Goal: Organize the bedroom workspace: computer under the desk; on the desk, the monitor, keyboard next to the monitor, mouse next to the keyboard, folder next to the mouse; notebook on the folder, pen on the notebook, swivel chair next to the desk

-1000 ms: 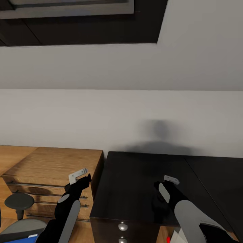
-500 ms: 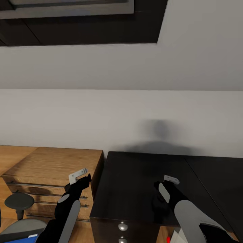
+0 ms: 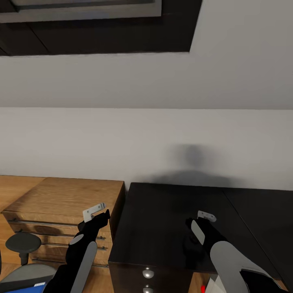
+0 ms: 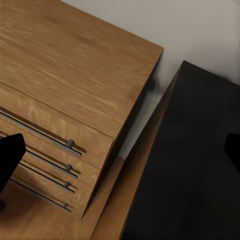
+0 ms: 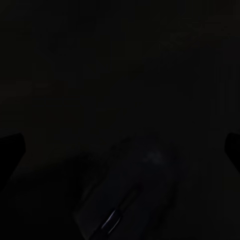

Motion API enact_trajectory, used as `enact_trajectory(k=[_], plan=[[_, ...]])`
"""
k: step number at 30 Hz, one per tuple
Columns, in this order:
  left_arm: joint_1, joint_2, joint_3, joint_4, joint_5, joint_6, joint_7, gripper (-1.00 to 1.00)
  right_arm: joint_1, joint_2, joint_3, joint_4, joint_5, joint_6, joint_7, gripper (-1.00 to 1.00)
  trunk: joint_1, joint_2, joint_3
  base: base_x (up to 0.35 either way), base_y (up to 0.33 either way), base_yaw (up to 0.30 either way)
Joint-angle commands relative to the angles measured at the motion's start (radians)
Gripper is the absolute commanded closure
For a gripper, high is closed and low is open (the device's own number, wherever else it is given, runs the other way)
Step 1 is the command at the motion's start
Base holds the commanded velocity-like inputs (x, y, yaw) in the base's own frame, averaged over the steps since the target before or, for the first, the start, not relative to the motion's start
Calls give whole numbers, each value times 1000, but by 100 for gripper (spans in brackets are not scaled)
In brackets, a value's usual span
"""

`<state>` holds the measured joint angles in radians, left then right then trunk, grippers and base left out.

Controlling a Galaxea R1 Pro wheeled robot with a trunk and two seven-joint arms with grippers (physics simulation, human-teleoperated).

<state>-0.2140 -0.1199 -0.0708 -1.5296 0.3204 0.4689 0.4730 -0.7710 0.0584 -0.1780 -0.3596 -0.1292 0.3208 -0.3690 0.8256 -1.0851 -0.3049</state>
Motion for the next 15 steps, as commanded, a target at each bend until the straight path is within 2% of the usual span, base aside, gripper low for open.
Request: enact_trajectory(k=[1, 15], plan=[[-1, 0, -1, -1, 11, 2, 9, -100, 0, 0, 1, -2, -10, 4, -6, -100, 0, -1, -1, 0, 0, 0], [-1, -1, -1, -1, 10, 2, 10, -100, -1, 0, -1, -2, -10, 5, -8, -100, 0, -1, -1, 0, 0, 0]])
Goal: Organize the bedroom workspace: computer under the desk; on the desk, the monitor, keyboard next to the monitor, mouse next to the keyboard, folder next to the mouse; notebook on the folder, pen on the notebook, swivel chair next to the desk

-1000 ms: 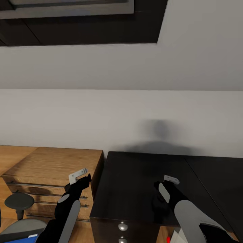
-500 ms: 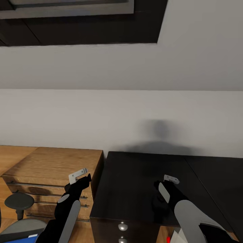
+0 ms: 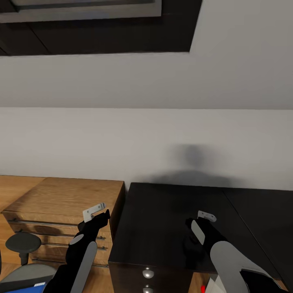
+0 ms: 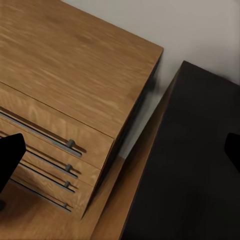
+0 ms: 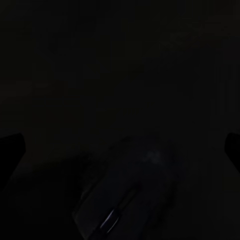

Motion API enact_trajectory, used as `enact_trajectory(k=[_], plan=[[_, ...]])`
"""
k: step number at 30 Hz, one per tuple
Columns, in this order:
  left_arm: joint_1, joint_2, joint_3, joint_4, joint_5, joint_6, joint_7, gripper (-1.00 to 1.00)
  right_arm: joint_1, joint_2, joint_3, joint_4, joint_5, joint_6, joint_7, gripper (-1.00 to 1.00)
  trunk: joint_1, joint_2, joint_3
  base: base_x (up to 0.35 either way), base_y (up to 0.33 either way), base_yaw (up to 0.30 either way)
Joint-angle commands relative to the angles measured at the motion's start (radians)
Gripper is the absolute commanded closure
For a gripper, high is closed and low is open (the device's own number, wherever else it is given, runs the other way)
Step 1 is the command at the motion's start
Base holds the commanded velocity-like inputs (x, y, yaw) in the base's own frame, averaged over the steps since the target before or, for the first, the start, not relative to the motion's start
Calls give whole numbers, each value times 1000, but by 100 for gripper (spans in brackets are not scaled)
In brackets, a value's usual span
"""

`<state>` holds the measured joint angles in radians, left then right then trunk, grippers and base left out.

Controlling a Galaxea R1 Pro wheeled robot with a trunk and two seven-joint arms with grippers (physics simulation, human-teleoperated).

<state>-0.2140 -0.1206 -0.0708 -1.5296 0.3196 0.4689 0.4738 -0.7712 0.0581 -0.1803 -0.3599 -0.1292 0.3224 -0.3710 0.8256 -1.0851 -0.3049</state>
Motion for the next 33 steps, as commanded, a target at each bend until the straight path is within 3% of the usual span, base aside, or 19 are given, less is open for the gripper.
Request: enact_trajectory(k=[1, 33], plan=[[-1, 0, -1, -1, 10, 2, 9, -100, 0, 0, 1, -2, -10, 3, -6, -100, 0, -1, -1, 0, 0, 0], [-1, -1, -1, -3, 13, 2, 9, -100, 0, -15, -4, 1, -17, 87, -5, -100, 0, -1, -1, 0, 0, 0]])
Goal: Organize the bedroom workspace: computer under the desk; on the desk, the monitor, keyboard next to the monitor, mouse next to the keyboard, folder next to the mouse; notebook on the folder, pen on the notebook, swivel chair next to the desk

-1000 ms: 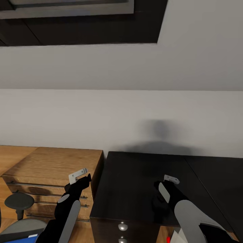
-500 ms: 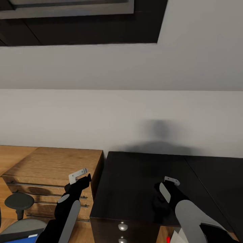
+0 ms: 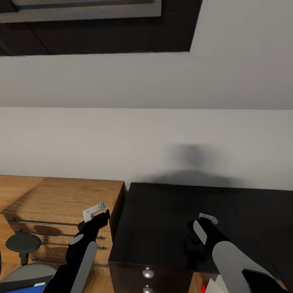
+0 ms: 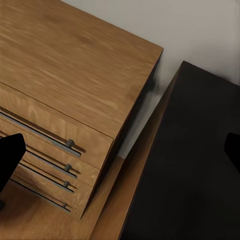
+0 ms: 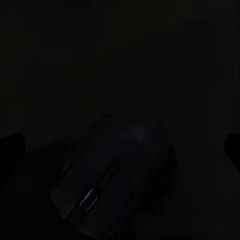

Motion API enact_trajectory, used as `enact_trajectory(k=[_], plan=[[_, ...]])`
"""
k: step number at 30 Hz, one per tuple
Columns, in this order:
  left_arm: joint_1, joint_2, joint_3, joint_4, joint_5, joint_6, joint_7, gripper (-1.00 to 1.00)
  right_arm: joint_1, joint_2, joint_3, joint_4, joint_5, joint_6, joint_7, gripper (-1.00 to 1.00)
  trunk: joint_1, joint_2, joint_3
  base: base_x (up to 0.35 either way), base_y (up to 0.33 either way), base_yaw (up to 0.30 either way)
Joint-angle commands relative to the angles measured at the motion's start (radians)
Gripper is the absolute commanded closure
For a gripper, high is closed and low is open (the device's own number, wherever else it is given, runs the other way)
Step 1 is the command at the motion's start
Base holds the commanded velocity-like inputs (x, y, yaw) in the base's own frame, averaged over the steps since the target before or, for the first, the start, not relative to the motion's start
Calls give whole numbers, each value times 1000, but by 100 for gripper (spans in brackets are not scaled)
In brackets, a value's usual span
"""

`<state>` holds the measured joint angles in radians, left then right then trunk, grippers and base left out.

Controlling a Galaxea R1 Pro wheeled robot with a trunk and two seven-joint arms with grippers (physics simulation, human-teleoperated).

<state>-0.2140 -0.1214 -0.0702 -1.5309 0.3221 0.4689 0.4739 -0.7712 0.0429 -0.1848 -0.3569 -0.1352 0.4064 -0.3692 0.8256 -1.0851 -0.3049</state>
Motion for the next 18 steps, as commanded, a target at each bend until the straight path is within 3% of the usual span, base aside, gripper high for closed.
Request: enact_trajectory(k=[1, 8, 18], plan=[[-1, 0, -1, -1, 11, 2, 9, -100, 0, 0, 1, -2, -11, 3, -7, -100, 0, -1, -1, 0, 0, 0], [-1, 0, -1, -2, 11, 2, 10, -100, 0, 0, 1, -2, -11, 3, -21, -100, 27, -50, -23, 0, 0, 0], [-1, 0, 1, -2, 11, 2, 11, -100, 0, 1, 2, -1, -11, 3, -26, -100, 35, -64, -30, 0, 0, 0]])
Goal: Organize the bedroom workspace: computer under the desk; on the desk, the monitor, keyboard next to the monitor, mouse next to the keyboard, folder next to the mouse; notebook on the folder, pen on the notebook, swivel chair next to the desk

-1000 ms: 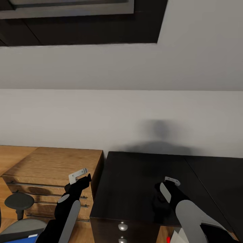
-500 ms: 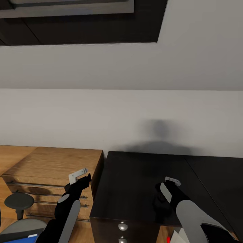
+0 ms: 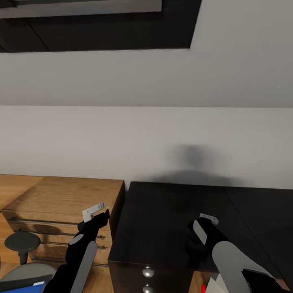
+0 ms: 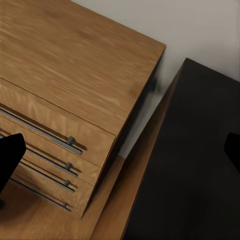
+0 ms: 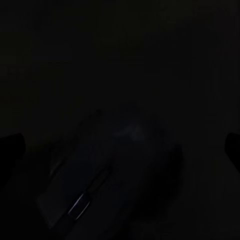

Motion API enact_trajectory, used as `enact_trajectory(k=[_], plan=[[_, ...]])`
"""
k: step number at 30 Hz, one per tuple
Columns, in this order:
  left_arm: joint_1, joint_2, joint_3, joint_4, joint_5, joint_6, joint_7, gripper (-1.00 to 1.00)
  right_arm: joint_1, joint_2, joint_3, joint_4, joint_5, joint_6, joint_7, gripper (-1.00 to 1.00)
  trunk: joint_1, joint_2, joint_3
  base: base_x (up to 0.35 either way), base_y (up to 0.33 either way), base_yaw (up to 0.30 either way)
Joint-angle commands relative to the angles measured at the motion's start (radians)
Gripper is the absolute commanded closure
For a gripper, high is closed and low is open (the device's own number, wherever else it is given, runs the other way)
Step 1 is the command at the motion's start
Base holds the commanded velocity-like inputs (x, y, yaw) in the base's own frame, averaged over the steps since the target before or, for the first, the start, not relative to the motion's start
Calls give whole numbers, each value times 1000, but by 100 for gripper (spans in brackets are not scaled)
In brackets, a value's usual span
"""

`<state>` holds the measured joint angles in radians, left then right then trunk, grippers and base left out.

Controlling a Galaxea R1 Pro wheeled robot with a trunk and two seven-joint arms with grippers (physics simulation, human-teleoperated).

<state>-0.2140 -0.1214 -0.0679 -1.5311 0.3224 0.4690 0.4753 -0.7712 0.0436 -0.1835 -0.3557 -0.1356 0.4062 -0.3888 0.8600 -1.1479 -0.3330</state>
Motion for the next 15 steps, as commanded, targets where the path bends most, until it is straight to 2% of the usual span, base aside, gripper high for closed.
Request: enact_trajectory(k=[1, 7, 15], plan=[[-1, 0, -1, -2, 10, 2, 9, -100, 0, 0, 1, -2, -10, 3, -7, -100, 4, -8, -5, 0, 0, 0], [-1, 0, 2, -1, 10, 2, 9, -100, 0, 1, 2, -2, -10, 2, -7, -100, 27, -50, -23, 0, 0, 0], [-1, 0, 2, -1, 10, 2, 9, -100, 0, 1, 2, -2, -9, 2, -7, -100, 27, -50, -23, 0, 0, 0]])
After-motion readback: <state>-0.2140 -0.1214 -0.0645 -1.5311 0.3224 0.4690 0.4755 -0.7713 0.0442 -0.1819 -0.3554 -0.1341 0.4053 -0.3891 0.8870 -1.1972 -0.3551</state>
